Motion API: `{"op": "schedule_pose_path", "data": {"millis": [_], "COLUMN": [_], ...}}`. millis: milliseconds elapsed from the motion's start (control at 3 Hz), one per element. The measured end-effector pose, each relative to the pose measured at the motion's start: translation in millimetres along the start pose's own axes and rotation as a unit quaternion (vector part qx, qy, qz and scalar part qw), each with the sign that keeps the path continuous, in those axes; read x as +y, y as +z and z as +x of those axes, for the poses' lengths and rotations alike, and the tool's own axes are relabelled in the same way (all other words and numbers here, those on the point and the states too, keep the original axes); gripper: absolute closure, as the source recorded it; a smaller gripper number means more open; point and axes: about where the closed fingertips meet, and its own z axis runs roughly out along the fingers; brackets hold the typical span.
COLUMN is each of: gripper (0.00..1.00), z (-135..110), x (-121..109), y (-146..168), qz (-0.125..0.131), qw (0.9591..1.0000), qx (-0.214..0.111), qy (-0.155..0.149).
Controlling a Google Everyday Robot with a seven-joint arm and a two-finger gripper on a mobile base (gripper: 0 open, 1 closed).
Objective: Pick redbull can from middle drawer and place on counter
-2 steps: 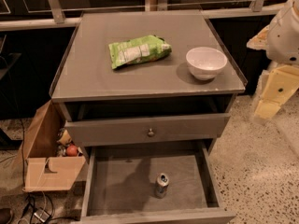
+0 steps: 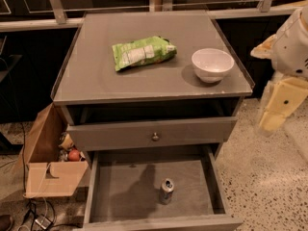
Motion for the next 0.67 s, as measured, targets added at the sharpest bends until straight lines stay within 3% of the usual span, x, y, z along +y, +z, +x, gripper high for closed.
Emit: {"op": "schedule_pose_path", "data": {"millis": [667], "gripper": [0.00], "z": [-2.4], "x": [32.4], "y": [67.2], "qz": [-0.013], "qw": [0.9980], "qx": [-0.062], "qy": [-0.003]}}
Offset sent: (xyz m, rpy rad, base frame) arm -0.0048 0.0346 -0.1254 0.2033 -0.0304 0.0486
